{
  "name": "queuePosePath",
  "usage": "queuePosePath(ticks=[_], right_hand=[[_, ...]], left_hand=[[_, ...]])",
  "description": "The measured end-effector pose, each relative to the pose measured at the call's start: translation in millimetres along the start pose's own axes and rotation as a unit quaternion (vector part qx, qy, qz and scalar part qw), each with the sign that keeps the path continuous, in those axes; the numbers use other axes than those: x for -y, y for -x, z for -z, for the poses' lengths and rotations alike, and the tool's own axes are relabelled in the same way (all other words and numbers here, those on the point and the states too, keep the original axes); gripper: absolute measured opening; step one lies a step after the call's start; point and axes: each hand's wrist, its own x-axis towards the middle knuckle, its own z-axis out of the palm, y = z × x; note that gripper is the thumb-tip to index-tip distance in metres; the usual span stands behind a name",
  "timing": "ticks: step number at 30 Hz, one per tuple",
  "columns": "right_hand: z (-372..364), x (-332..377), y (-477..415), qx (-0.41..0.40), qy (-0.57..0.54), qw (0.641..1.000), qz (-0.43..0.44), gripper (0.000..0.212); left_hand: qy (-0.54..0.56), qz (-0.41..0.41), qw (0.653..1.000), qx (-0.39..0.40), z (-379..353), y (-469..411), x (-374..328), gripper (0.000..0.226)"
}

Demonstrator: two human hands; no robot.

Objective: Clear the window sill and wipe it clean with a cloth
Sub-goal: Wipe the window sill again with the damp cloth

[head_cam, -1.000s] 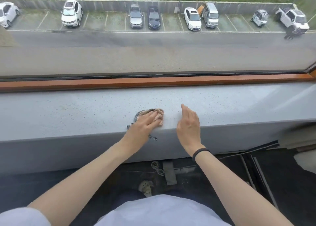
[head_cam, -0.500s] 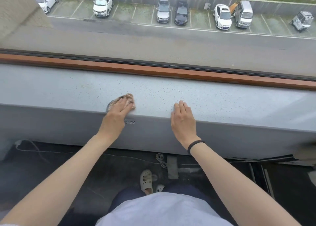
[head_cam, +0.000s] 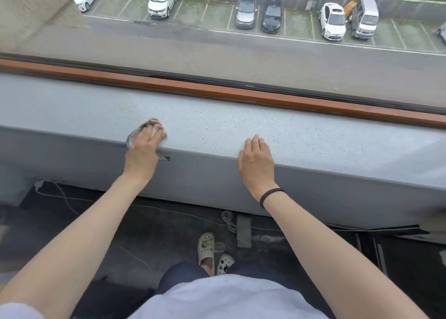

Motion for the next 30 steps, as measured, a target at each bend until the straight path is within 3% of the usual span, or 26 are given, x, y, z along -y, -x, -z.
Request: queuePosePath(ticks=[3,7,8,11,13,15,19,25,28,29,30], right_hand=[[5,1,0,0.012,-0.013,1.000,0.007,0.042],[9,6,-1,-0.021,-0.056,0.998,-0.011,0.047],[11,10,0,-0.027,-0.062,0.998,-0.010,0.049],[15,25,3,-0.016,-0.088,0.996,0.007,0.053],[15,36,2,-0.014,-0.102,0.994,0.022,0.052],[16,51,0,-0.005,-0.112,0.993,0.041,0.050],[18,87,-14,0.009,-0.134,0.987,0.088,0.046],[27,136,-38,-0.005,-0.189,0.978,0.086,0.039],[43,155,-47,-0.018,-0.272,0.960,0.065,0.036],[50,166,-52,-0.016,-0.314,0.947,0.060,0.037],[57,175,-57,-0.001,-0.365,0.930,0.054,0.039]], left_hand=[[0.027,0.031,0.999,-0.014,-7,3,-27,0.063],[0.046,-0.157,0.984,0.074,-22,22,-24,0.075],[0.041,-0.140,0.987,0.070,-14,17,-7,0.074],[0.012,0.028,0.999,0.037,15,-3,35,0.071],[0.012,0.073,0.997,0.014,21,-10,31,0.066],[0.030,0.059,0.997,0.030,15,-2,8,0.064],[0.046,-0.122,0.988,0.080,6,12,0,0.069],[-0.021,-0.051,0.997,0.047,36,-58,108,0.047],[0.192,0.073,0.973,0.109,56,-84,121,0.038],[0.294,0.097,0.942,0.131,68,-89,115,0.033],[0.414,0.116,0.889,0.157,77,-90,107,0.029]])
